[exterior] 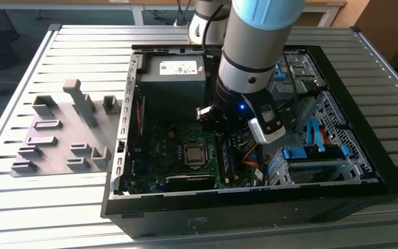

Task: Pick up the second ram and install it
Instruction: 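Insert the second ram into the second slot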

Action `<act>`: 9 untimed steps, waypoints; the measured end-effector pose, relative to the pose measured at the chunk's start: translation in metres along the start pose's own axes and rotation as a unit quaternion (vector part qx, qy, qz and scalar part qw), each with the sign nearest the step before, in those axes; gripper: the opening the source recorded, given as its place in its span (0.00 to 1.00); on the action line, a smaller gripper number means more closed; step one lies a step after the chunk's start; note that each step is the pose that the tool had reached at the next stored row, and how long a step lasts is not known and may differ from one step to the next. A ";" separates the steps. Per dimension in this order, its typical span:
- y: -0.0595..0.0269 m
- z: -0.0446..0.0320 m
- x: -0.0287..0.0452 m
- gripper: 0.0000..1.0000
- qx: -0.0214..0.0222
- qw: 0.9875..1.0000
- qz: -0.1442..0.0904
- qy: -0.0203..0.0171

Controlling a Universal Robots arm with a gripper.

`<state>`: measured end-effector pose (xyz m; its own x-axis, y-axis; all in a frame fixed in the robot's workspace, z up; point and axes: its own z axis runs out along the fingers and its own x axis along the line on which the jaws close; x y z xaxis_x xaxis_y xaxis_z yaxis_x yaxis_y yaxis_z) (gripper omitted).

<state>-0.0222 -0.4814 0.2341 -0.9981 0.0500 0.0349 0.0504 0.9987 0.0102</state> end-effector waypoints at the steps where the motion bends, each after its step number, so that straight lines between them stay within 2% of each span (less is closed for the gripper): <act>1: -0.0003 0.0017 -0.0001 0.14 0.000 1.000 0.000 0.000; 9: -0.0008 0.0124 -0.0005 0.14 0.000 1.000 0.000 0.000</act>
<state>-0.0221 -0.4821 0.2217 -0.9981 0.0500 0.0349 0.0504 0.9987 0.0102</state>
